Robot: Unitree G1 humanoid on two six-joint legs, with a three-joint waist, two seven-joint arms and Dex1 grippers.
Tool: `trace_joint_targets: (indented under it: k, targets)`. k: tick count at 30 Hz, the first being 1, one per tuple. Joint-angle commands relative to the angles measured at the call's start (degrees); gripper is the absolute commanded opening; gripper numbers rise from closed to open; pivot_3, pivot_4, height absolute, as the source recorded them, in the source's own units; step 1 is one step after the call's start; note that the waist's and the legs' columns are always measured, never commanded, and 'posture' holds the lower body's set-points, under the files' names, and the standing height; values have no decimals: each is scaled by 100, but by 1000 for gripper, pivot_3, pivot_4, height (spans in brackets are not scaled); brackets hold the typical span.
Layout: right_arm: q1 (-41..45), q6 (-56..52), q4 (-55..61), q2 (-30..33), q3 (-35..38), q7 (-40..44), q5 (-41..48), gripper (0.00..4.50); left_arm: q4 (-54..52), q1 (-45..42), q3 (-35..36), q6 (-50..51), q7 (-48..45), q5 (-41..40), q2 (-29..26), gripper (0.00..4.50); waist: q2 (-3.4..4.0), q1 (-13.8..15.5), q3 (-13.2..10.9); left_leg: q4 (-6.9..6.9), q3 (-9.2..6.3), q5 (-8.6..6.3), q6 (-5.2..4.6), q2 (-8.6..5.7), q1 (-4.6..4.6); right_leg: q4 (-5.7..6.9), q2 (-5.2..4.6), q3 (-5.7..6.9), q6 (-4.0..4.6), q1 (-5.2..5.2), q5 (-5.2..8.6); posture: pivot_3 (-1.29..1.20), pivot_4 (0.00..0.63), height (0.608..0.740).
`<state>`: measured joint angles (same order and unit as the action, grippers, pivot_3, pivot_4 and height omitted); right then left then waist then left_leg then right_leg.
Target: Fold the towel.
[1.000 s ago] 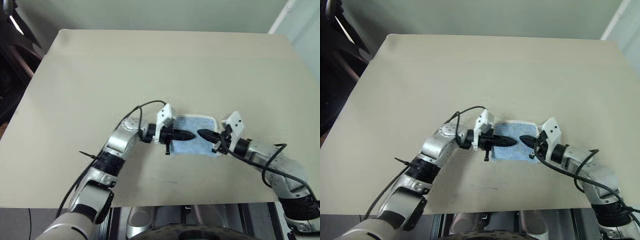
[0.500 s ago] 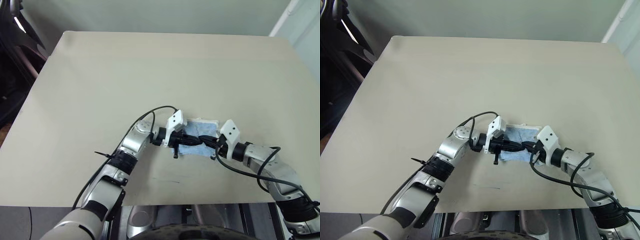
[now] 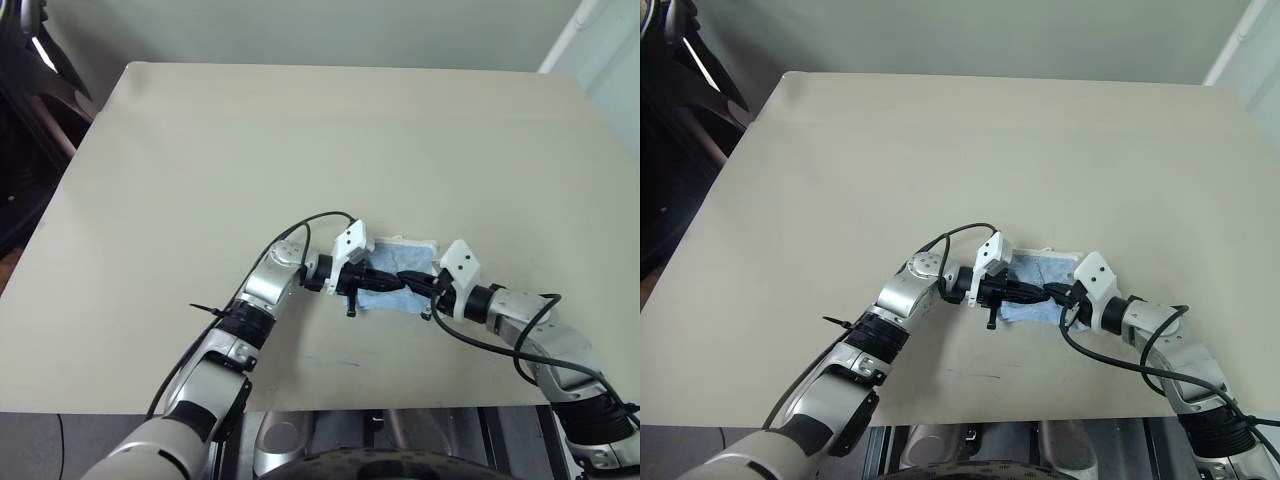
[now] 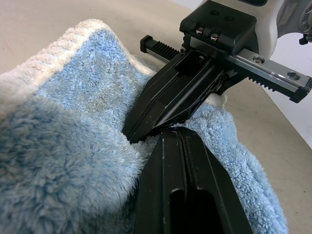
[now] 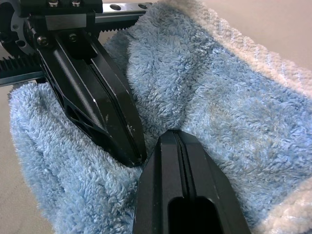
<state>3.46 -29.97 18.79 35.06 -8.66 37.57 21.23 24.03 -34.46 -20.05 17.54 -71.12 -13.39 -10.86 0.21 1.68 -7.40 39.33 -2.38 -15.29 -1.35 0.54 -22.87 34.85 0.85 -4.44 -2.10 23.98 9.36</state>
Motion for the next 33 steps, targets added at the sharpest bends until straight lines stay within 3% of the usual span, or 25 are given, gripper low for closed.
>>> trace_joint_targets:
  k: [1,24,26,28,30,33]
  targets:
    - [-129,-119,-75,-5,-113,109,-87,0,92,41,-78,26,-8,77,63,41,0,0,0,0,0,0,0,0,0,0,0,0,0,0,0,0,150,733]
    - [-138,-137,-70,-57,-75,163,-153,0,97,44,-57,27,-22,102,77,41,0,0,0,-2,-1,-1,1,-2,0,-1,-1,-2,-2,0,1,0,150,733]
    - [493,-1089,745,423,1564,267,1834,352,-775,-433,750,254,-222,-504,-542,0,14,-16,-33,1,0,-1,0,-4,-3,2,-1,-3,-3,4,2,0,150,733]
    - [1094,-1610,1294,792,2445,151,2939,352,-1229,-841,1322,249,-127,-953,-722,0,27,-39,-67,10,8,19,10,-27,-71,14,-1,-26,-9,82,-24,0,150,733]
    - [1217,-1809,1390,881,2549,-20,3195,352,-1264,-890,1369,228,-25,-1021,-687,0,-6,-37,-50,-1,16,83,49,-42,-133,16,-3,-35,-16,148,-55,0,150,733]
    - [1238,-2037,1507,887,2620,-256,3456,352,-1411,-806,1327,309,5,-1028,-670,0,-47,-10,8,-38,-1,69,43,-33,-40,0,-2,-25,29,61,-17,0,150,733]
